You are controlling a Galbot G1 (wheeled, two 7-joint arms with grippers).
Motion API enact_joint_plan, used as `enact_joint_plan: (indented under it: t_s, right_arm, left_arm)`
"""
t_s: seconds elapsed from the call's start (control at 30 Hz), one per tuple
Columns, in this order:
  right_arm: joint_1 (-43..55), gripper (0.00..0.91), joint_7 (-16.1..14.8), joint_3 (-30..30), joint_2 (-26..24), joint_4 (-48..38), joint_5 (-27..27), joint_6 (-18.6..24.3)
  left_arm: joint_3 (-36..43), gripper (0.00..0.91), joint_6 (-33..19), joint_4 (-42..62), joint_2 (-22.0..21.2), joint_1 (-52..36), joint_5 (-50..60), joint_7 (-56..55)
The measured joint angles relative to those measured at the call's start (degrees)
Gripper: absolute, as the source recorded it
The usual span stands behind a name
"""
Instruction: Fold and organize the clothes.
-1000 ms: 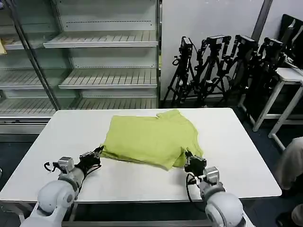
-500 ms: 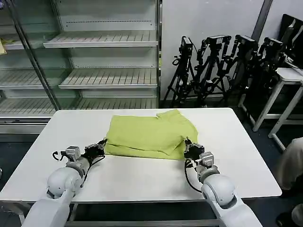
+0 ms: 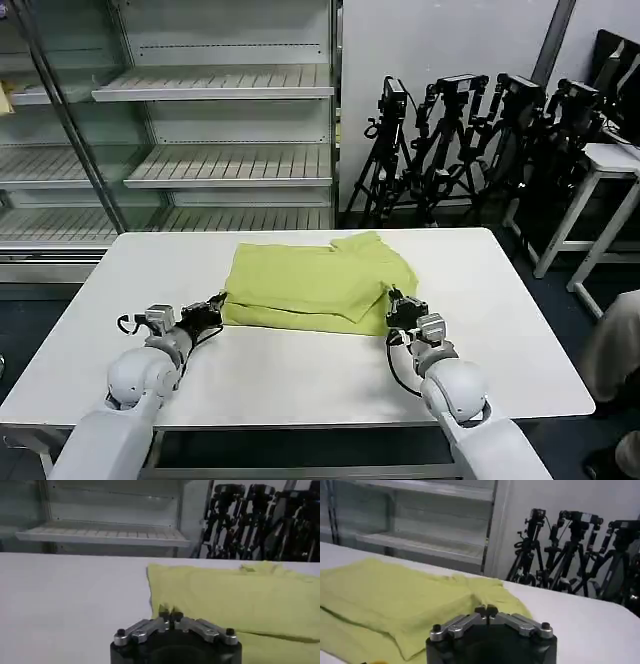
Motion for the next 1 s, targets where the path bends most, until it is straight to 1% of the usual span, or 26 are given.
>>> enact_joint_plan:
  t_s: [0.17,0.4,0.7,0.73,0.77,0.8,0.83,0.87,1.0]
  right_arm:
    - [-0.7,0.907,0.3,0.6,-0.5,0.4,0.2,-0.5]
    - [-4.4,0.907,1.3,1.5,-2.1,4.2,1.4,-2.3]
    - [-9.6,0.907,3.1,3.5,-4.1,8.4,4.4,-4.7]
    - [-10.0,0.877,3.1,3.6,-4.3,8.7,4.8,-4.9]
    - [-10.4,0.322,3.2,3.7,-4.4,9.0,5.2,-5.1]
    - [-10.6,0.000,3.2,3.8,-4.5,9.1,5.5,-5.3]
    - [-10.8,0.000,3.2,3.8,-4.5,9.2,5.8,-5.4]
    - [-11.0,0.000,3.2,3.9,-4.5,9.3,6.1,-5.5]
    - [-11.5,0.000,3.4,4.1,-4.7,9.4,7.6,-6.0]
  left_arm:
    - [-0.5,0.907,-0.2,-0.5,0.5,0.2,0.3,0.0]
    - [-1.4,0.907,1.0,-3.7,1.2,2.6,0.8,-0.2]
    - [-2.4,0.907,2.0,-6.3,1.3,6.5,1.5,-0.1]
    - [-2.6,0.907,2.0,-6.4,1.2,6.8,1.4,0.0]
    - [-2.8,0.907,2.1,-6.6,1.2,7.2,1.4,0.0]
    - [-3.0,0.514,2.2,-6.8,1.1,7.5,1.3,-0.1]
    - [-3.1,0.060,2.2,-6.9,1.0,7.7,1.3,-0.1]
    - [-3.2,0.010,2.3,-6.9,1.0,8.0,1.3,-0.1]
    - [-3.2,0.010,2.4,-7.2,1.1,8.9,1.3,-0.2]
